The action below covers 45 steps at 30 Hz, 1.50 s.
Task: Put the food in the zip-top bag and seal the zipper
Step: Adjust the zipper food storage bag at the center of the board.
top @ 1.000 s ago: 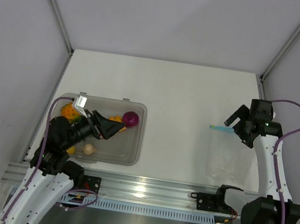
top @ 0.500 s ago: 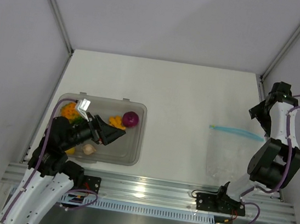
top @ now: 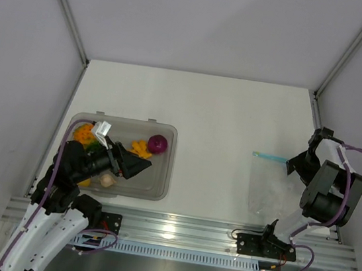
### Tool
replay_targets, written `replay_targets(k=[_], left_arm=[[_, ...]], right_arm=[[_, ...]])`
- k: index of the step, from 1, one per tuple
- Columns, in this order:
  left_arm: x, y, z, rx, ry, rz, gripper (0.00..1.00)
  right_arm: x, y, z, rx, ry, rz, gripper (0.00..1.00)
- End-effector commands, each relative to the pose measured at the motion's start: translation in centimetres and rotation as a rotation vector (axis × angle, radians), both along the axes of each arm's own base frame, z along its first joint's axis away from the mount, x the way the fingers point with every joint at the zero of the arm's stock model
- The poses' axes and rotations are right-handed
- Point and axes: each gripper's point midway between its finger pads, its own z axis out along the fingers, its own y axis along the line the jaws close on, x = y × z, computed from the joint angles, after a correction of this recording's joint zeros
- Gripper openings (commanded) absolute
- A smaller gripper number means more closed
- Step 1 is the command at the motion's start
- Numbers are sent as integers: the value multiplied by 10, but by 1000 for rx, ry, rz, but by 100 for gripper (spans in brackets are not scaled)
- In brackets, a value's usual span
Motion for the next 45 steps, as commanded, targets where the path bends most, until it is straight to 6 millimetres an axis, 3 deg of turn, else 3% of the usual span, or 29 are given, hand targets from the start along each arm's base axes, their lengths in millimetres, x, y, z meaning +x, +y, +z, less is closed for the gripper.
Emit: replay_targets(k=[1,3,7,8,10,11,12,13,14,15,16,18,20,22,23,24,27,29,31,32,35,36,37,40,42,45], left_arm=[[-3,-4,9,1,-40,-39,99],[-3,-5,9,-3,-37,-41,98],[-4,-4,11,-2,-37,-44,98],[-5,-4,9,0,-31,-43,99],[-5,-3,10,8,-22,-40,98],[-6,-3,12,10,-23,-42,98],[-7,-3,7,19,-8,-43,98],[-7,-2,7,23,-5,-44,98],[-8,-3,7,23,-1,-48,98],[-8,-3,4,26,7,-48,98],[-9,-2,5,27,5,-50,98],[-10,-3,4,25,9,-56,98],[-10,-3,3,25,11,-60,98],[-9,-4,2,24,8,-60,98],[-9,-5,0,25,14,-63,98],[-8,-5,1,22,15,-66,98],[-7,-9,0,12,20,-85,98],[-5,-11,2,5,19,-92,97],[-5,-13,2,1,25,-100,97],[-5,-13,4,-2,22,-103,97],[-6,-14,6,-4,31,-111,95],[-7,-14,7,-3,35,-113,95],[-9,-14,9,-3,34,-113,95],[-11,-11,10,3,27,-102,95],[-13,-9,11,5,24,-99,95],[-15,-8,9,7,19,-95,95]], right_arm=[[41,21,-2,55,-154,125,100],[61,37,-12,94,-174,199,99],[124,90,-6,118,-278,435,99],[136,119,-5,174,-302,511,99],[168,151,-5,255,-347,607,99],[174,178,-6,286,-343,681,99],[178,193,-5,309,-335,733,99],[197,204,2,280,-346,807,99],[191,225,4,261,-302,881,99],[209,229,24,181,-334,926,99],[210,235,29,145,-321,988,99],[209,225,49,-33,-272,999,99],[201,216,79,-101,-295,990,99],[186,208,96,-155,-303,977,100],[179,211,126,-166,-380,982,99],[166,222,128,-145,-388,1014,99],[124,288,132,151,-480,1135,99],[86,358,132,439,-514,1278,99],[60,395,119,530,-481,1325,99],[56,415,118,603,-516,1355,99],[56,448,108,742,-533,1348,100],[59,453,106,754,-534,1344,99],[64,455,90,751,-503,1324,99],[81,442,60,698,-455,1237,99],[92,410,33,598,-415,1142,99],[92,356,13,437,-345,1020,99]])
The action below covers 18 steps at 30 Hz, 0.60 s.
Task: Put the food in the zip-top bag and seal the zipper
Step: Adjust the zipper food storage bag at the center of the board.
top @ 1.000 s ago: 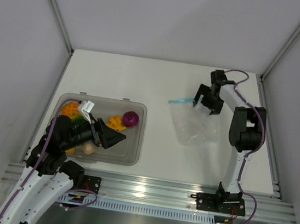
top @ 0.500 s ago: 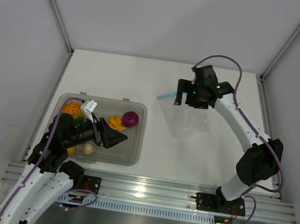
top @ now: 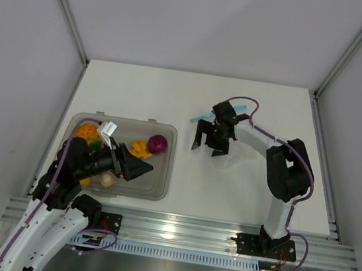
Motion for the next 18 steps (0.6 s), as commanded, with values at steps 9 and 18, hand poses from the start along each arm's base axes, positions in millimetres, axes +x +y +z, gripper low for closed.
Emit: replay_targets(k=[9,18], left_arm=[[-5,-4,7,-19,-19,-39,95],[-3,-6,12,-26,-27,-46,95]], right_arm=[[-1,-210,32,-547,-150,-511,99],[83,-143,128,-474,-399,-465,99]])
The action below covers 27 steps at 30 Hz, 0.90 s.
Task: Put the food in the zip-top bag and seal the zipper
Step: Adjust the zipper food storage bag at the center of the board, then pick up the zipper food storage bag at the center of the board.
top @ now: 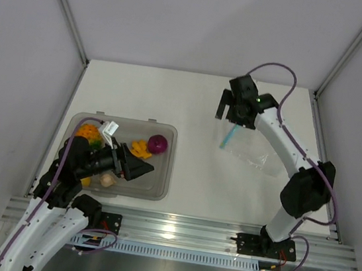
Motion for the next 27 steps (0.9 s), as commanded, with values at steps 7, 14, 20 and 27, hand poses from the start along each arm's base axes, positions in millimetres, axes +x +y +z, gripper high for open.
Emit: replay_targets(k=[7,14,20,27], left_arm=[[2,0,13,-15,-30,10,94],[11,12,-2,66,2,89,92],[11,11,-4,68,2,86,92],[8,8,-13,58,18,64,91]], right_arm=[[108,-68,-34,-449,90,-371,99],[123,-84,-74,-454,93,-440,98],[119,-87,-84,-501,123,-442,92],[107,-94,-88,-543,142,-434,81]])
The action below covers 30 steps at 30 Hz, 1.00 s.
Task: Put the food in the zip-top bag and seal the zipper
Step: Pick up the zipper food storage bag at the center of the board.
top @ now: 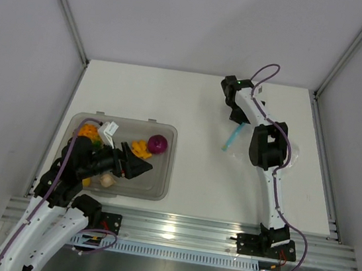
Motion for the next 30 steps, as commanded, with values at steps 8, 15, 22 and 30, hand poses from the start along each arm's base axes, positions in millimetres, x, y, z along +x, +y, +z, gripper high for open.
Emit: replay_targets(k=[8,15,22,30], left_arm=[[1,2,6,18,-37,-3,91],[1,3,4,31,-40,0,90],[15,13,7,96,-60,66,87],[27,-15,27,44,-73,-73,74]], right_arm=[[-14,-11,6,-42,-2,-14,53],[-23,-14,11,-73,13,6,0],[-45,41,57,27,-20,217,0],[-112,111,117,476,-120,584,0]])
